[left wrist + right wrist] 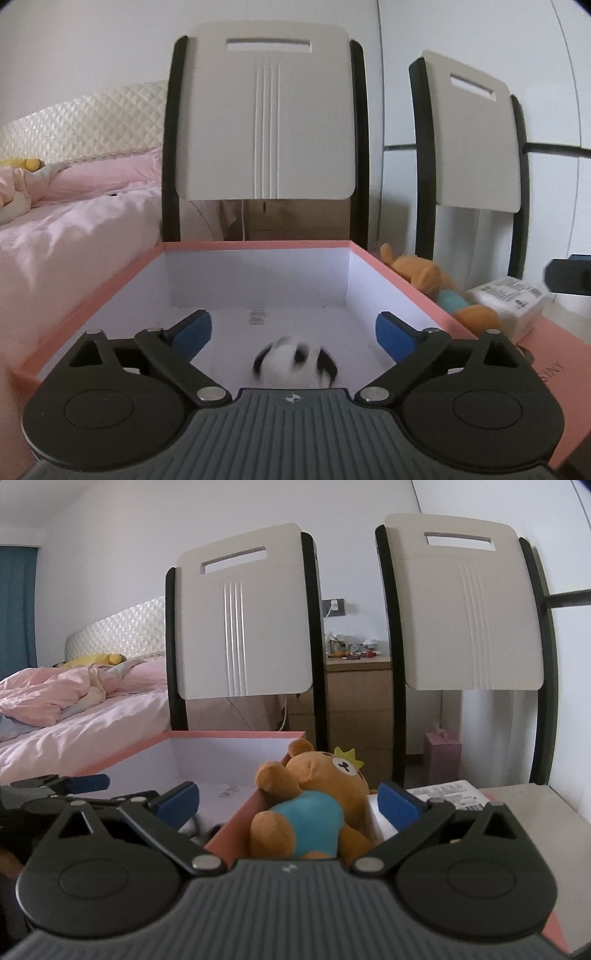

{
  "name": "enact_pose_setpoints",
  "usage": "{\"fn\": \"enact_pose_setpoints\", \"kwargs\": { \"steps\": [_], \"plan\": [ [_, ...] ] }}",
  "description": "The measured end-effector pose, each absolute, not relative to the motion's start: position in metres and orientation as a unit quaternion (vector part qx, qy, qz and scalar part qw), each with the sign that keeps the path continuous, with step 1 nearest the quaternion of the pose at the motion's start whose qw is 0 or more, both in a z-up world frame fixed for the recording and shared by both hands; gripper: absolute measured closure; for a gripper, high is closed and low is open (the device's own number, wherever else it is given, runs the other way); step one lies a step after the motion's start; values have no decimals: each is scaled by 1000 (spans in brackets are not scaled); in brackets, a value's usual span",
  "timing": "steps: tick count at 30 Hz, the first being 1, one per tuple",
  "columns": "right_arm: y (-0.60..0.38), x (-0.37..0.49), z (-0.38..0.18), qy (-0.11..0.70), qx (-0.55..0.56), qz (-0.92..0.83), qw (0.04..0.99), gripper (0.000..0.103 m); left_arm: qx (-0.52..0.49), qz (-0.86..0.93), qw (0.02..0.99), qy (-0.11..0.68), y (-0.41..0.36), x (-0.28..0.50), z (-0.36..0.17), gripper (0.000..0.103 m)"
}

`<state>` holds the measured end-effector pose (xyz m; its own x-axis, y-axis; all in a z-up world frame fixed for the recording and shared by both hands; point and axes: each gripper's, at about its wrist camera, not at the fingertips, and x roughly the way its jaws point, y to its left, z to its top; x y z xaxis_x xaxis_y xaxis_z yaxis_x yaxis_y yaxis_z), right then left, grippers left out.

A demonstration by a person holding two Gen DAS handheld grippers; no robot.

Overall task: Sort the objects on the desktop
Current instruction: 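Open the left gripper to drop the panda into the box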

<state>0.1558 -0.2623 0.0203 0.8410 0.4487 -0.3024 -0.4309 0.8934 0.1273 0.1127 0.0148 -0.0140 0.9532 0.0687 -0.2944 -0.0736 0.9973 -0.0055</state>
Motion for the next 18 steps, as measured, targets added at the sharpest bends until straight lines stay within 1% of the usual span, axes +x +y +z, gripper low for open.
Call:
{"fn": "enact_pose_setpoints", "kwargs": {
  "steps": [2, 10, 18],
  "plan": [
    [-262, 155, 21, 162, 25, 228, 960, 0, -8, 45, 990, 133, 16, 99, -15, 0],
    [-259, 155, 20, 172, 61, 244, 953, 0, -36, 92, 992, 80, 33, 72, -12, 0],
    [-245, 158, 20, 131, 20, 255, 958, 0, -7, 121, 991, 56, 28, 67, -8, 0]
  ]
}}
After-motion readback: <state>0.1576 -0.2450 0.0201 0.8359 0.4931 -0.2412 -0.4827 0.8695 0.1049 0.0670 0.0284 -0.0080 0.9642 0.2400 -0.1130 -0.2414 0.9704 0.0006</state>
